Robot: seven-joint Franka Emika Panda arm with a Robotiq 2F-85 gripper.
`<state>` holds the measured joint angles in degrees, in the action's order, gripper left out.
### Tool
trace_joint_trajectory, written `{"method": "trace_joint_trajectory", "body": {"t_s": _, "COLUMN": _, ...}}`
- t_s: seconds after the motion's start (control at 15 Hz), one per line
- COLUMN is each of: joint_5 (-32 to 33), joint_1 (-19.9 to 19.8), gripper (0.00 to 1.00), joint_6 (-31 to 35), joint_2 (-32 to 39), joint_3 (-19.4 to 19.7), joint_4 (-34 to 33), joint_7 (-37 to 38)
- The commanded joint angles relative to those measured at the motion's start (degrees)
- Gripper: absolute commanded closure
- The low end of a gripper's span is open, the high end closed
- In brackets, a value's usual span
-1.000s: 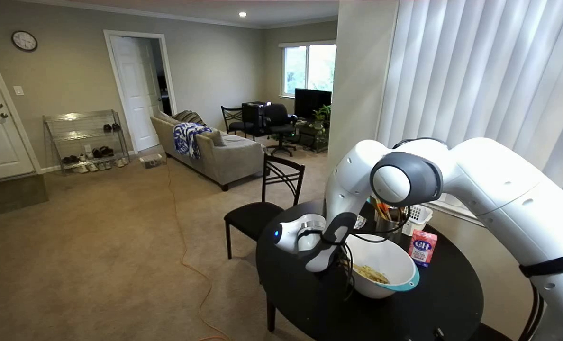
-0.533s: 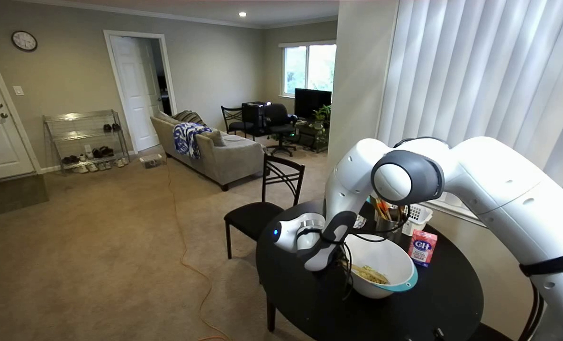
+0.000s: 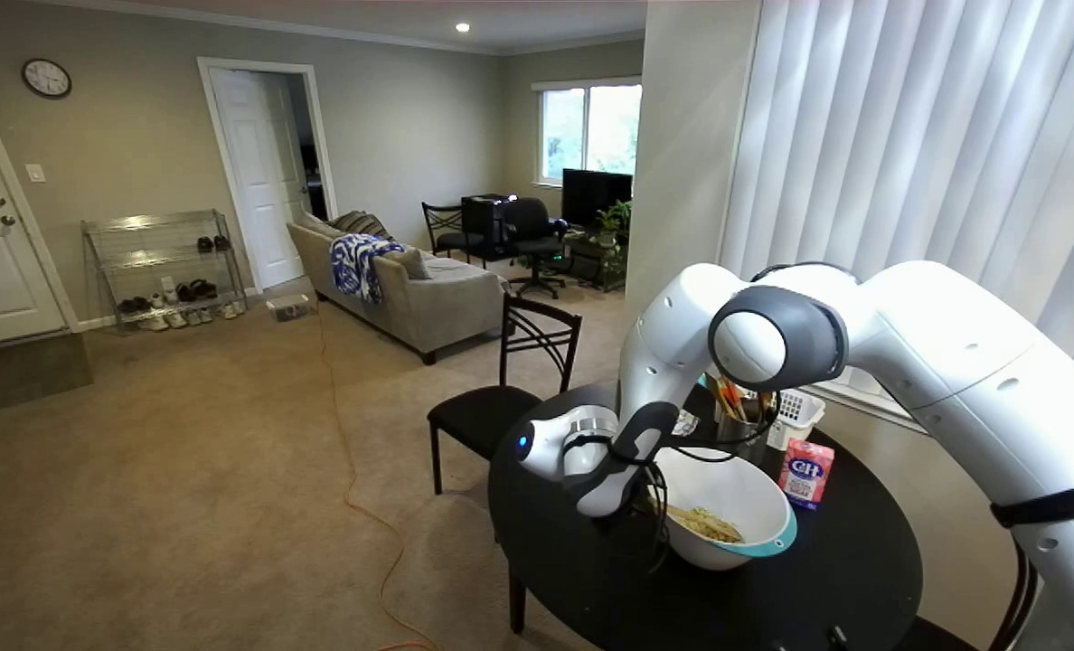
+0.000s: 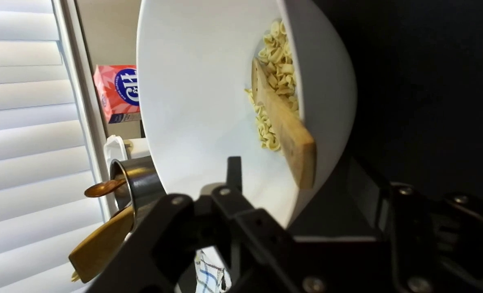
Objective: Pick up the wooden spoon from the white bowl and mix the substance in the white bowl
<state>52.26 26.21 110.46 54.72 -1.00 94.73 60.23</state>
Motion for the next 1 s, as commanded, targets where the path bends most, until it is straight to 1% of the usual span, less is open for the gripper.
{"method": "trace_joint_trajectory", "body": {"t_s": 0.0, "joint_5": -0.6, "joint_1": -0.9, "gripper": 0.02, "joint_6": -1.1, "joint_2": -1.5, "joint_3": -1.0, "joint_4": 1.1, "joint_7": -0.3}}
{"method": "trace_joint_trajectory", "body": {"t_s": 0.07, "joint_5": -0.5, "joint_1": -1.0, "gripper": 0.00, "joint_6": -1.0, "joint_2": -1.8, "joint_3": -1.0, "joint_4": 1.5, "joint_7": -0.2}}
{"method": "trace_joint_trajectory", "body": {"t_s": 0.73, "joint_5": -1.2, "joint_1": -2.1, "gripper": 0.00, "joint_6": -0.8, "joint_2": -2.6, "joint_3": -0.9, "joint_4": 4.2, "joint_7": 0.8}}
{"method": "trace_joint_trajectory", "body": {"t_s": 0.8, "joint_5": -0.8, "joint_1": -2.2, "gripper": 0.25, "joint_6": -0.5, "joint_2": -2.6, "joint_3": -0.8, "joint_4": 4.5, "joint_7": 0.7}}
{"method": "trace_joint_trajectory", "body": {"t_s": 0.87, "joint_5": -0.7, "joint_1": -2.2, "gripper": 0.26, "joint_6": -0.4, "joint_2": -2.6, "joint_3": -0.8, "joint_4": 4.6, "joint_7": 0.7}}
{"method": "trace_joint_trajectory", "body": {"t_s": 0.93, "joint_5": -0.7, "joint_1": -2.4, "gripper": 0.33, "joint_6": -0.3, "joint_2": -2.6, "joint_3": -0.9, "joint_4": 4.7, "joint_7": 0.7}}
